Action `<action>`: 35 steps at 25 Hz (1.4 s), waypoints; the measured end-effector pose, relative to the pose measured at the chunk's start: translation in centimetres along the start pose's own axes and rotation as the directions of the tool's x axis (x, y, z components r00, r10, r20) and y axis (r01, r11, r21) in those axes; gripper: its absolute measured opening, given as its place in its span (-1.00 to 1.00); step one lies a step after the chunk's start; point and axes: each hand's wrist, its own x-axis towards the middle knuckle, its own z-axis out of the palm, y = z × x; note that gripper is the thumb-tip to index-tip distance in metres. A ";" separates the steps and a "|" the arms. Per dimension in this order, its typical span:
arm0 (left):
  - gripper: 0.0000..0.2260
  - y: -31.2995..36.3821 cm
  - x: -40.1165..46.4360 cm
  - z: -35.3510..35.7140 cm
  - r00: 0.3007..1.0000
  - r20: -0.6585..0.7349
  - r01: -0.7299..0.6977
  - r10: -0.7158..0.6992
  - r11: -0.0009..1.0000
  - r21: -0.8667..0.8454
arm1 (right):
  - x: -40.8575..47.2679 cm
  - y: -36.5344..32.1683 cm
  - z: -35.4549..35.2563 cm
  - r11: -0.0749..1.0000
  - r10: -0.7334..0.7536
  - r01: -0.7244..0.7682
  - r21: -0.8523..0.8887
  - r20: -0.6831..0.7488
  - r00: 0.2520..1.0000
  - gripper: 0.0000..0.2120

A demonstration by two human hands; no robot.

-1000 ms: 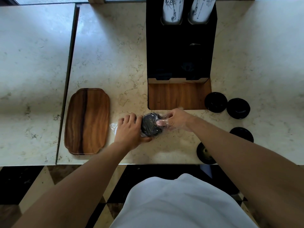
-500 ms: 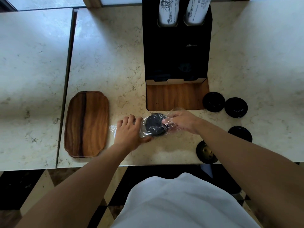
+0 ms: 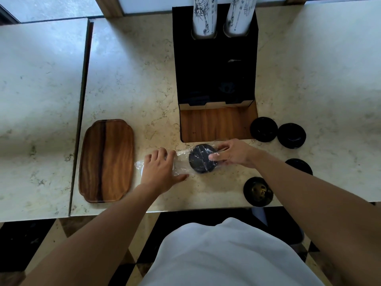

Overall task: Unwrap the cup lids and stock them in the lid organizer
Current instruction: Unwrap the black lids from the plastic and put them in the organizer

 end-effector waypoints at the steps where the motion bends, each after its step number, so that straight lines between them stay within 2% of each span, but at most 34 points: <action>1: -0.17 0.0 0.0 0.0 1.000 0.003 -0.001 0.001 1.000 0.002 | 0.0 -0.2 0.0 1.000 0.008 -0.008 -0.023 0.005 1.000 -0.52; 6: -0.18 -0.1 0.0 -0.1 0.999 0.029 -0.020 0.020 1.000 0.016 | -0.2 -0.3 0.2 0.997 0.064 -0.063 -0.044 0.042 0.997 -0.55; 11: -0.22 -0.1 0.0 -0.1 0.999 0.038 -0.023 0.021 0.999 0.036 | 0.1 1.0 -0.1 1.000 0.025 -0.024 0.010 -0.078 0.997 -0.71; 16: -0.23 0.0 0.0 0.0 0.999 0.044 -0.008 0.006 0.999 0.046 | 0.1 1.5 -1.7 0.999 0.024 -0.022 0.038 -0.066 0.997 -0.76; 20: -0.25 0.0 0.1 -0.1 0.998 0.064 -0.017 0.014 0.999 0.047 | -0.6 2.5 -4.2 0.999 0.031 -0.027 0.032 -0.131 0.991 -0.75; 24: -0.29 -0.1 0.3 -0.3 0.998 0.047 -0.040 0.039 0.998 0.038 | -1.2 3.1 -5.7 0.974 0.021 0.040 0.221 -0.267 0.963 -0.74; 29: -0.28 -0.2 0.8 -0.7 0.994 0.073 -0.086 0.081 0.994 0.072 | -1.6 1.6 -6.6 0.837 0.021 0.184 0.515 -0.367 0.930 -0.79; 35: -0.23 -0.6 1.5 -1.3 0.979 0.118 -0.175 0.165 0.981 0.078 | -2.0 -1.0 -6.7 0.771 -0.003 0.230 0.593 -0.358 0.934 -0.71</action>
